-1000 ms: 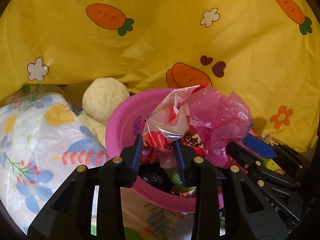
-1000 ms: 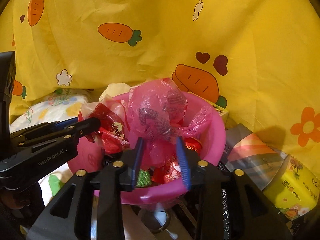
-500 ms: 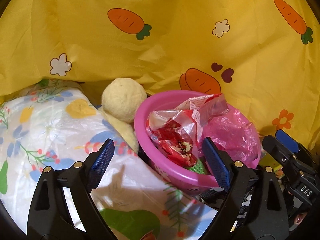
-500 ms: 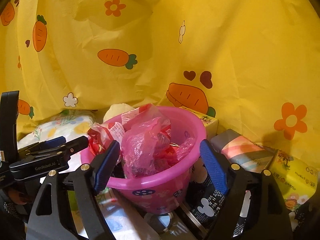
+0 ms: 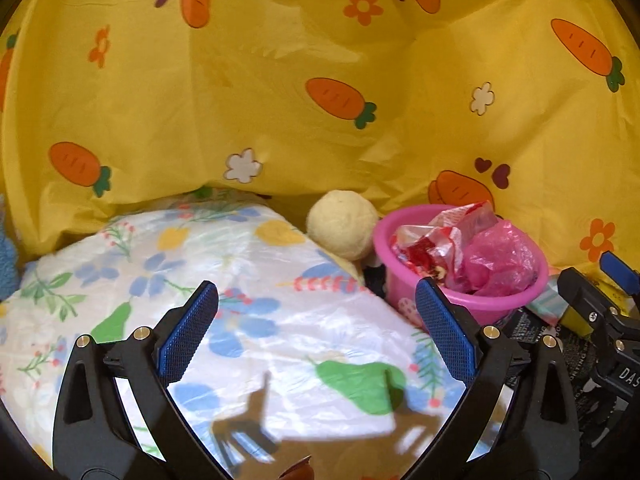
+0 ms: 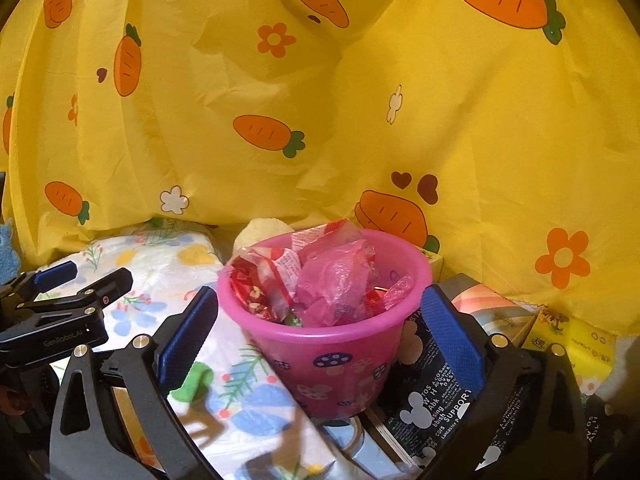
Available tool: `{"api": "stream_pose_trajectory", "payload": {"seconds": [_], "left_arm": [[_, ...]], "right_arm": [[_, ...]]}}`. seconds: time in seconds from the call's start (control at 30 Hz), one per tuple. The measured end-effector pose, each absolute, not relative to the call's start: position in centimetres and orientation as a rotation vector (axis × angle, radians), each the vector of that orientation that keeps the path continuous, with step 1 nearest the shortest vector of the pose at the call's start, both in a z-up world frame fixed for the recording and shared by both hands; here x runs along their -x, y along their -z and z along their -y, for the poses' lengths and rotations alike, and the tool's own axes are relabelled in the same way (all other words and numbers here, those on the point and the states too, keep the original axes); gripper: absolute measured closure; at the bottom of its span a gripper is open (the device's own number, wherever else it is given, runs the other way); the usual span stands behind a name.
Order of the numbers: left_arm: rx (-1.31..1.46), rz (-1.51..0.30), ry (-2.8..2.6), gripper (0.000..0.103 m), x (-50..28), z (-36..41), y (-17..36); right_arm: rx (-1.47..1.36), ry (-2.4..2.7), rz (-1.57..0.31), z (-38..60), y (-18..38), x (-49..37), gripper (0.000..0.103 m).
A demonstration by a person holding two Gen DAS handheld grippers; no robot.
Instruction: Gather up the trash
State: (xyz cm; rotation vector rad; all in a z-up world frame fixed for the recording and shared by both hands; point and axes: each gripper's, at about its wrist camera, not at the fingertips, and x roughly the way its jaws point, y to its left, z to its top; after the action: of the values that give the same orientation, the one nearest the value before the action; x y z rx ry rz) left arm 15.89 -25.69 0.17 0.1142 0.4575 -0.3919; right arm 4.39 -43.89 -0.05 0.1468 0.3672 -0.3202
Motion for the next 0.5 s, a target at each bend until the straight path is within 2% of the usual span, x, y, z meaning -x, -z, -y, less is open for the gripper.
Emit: {"api": "stream_pose_trajectory", "payload": {"seconds": [0.5], "left_arm": [[-0.063,-0.413,0.209,0.006,-5.9,15.3,-1.1]], "right_arm": [[-0.089,0.239,-0.331,34.4,-0.7,3.1,0.006]]}}
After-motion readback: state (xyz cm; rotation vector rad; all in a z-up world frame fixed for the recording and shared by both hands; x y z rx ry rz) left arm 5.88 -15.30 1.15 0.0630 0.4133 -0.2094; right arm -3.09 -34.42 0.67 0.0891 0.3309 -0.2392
